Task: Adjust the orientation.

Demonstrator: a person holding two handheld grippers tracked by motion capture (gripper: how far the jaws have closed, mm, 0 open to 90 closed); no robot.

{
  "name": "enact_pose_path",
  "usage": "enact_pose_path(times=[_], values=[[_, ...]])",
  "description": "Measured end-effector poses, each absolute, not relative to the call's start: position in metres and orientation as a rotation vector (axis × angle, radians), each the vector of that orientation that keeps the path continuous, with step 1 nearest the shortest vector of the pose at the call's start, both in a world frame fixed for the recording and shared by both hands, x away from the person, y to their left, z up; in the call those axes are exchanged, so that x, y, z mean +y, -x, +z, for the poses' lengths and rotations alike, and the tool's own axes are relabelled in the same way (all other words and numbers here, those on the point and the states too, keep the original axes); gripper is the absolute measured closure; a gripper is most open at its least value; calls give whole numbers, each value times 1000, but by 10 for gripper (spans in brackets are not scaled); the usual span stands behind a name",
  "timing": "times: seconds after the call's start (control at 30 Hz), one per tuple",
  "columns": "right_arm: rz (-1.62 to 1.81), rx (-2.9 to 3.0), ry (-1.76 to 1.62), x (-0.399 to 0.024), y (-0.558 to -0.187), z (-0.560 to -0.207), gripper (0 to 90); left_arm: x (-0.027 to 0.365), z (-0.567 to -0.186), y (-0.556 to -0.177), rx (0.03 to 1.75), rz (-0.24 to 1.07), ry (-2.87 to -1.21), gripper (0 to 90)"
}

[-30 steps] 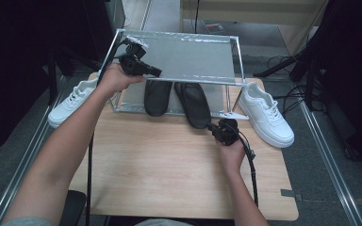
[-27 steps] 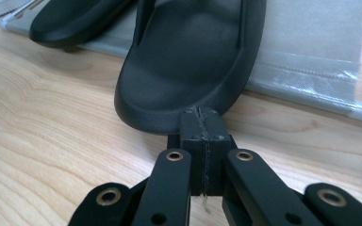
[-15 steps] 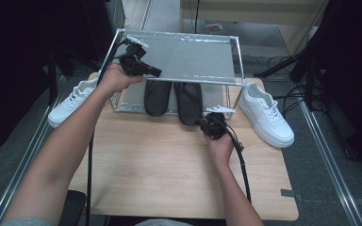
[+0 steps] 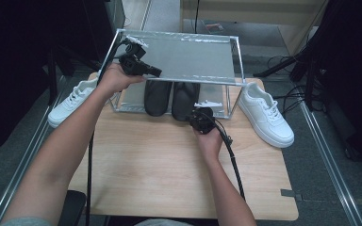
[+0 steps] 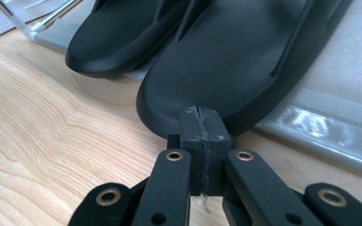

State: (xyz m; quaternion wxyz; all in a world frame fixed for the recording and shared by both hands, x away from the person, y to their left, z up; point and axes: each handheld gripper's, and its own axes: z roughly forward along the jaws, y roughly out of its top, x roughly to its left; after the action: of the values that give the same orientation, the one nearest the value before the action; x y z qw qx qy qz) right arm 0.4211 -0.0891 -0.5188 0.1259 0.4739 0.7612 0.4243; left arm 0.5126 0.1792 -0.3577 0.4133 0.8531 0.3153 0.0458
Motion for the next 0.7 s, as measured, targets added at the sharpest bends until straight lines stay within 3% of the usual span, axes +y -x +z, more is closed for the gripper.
enact_pose_path(times=[0.5,0.7], values=[[1226,2271,-1356,-82,-422,-517,866,177,-356,-511,808,133,-2154,900],[1251,2310,-1279,-89,-404,-507,811,174,-352,-507,806,200,-2170,832]])
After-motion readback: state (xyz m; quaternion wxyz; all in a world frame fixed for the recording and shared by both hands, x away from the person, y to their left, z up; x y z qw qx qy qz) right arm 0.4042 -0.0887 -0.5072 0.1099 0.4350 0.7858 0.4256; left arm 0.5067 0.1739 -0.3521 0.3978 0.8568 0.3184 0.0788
